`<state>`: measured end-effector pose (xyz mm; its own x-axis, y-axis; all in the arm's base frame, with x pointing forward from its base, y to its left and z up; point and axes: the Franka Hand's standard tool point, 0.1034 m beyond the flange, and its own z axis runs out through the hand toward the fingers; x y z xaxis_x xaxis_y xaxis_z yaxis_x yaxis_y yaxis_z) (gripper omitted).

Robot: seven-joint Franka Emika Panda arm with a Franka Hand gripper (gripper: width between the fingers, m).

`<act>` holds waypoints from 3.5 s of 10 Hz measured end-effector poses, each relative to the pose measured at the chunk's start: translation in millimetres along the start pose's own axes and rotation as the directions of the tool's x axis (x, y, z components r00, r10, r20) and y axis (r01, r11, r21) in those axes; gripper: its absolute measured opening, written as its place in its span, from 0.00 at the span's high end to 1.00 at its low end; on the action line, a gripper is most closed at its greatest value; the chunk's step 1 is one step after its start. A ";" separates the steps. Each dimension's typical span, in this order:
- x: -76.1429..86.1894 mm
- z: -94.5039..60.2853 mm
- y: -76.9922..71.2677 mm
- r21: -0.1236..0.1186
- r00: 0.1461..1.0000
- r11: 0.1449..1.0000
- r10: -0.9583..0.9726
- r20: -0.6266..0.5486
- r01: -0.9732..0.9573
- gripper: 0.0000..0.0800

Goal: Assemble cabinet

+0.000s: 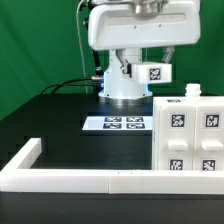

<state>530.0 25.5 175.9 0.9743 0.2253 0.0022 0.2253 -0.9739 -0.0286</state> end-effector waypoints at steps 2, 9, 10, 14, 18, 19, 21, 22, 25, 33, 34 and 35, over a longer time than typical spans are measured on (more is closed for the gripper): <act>23.0 -3.6 -12.8 -0.001 1.000 1.000 0.007 -0.014 -0.007 0.30; 70.9 -1.9 -23.1 -0.002 0.999 0.999 0.036 -0.014 -0.036 0.30; 70.7 -1.5 -23.0 -0.002 0.999 0.999 0.036 -0.014 -0.036 0.30; 84.6 -0.5 -25.1 -0.002 0.999 1.000 0.030 -0.021 -0.030 0.30; 95.1 3.8 -24.8 -0.004 0.999 1.000 0.028 -0.029 -0.028 0.30; 95.6 3.9 -25.1 -0.004 0.999 1.000 0.027 -0.032 -0.028 0.30; 97.6 3.9 -26.8 -0.004 0.999 1.000 0.024 -0.042 -0.025 0.30; 96.7 6.9 -28.6 -0.004 0.999 1.000 0.022 -0.043 -0.022 0.30; 95.9 16.1 -33.0 -0.001 0.999 1.000 0.014 -0.036 -0.014 0.30; 101.2 15.4 -29.3 -0.011 0.995 1.000 -0.006 -0.098 0.005 0.30; 101.2 15.5 -29.3 -0.011 0.995 1.000 -0.006 -0.098 0.005 0.30; 101.2 15.5 -29.4 -0.011 0.995 1.000 -0.001 -0.098 0.000 0.30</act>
Offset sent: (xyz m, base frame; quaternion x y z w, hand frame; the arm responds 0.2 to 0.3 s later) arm 0.0327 0.0249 0.0057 -0.0128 -0.0022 0.0250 0.9996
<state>621.9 77.3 161.5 0.9697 0.2225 0.1004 0.2254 -0.9741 -0.0178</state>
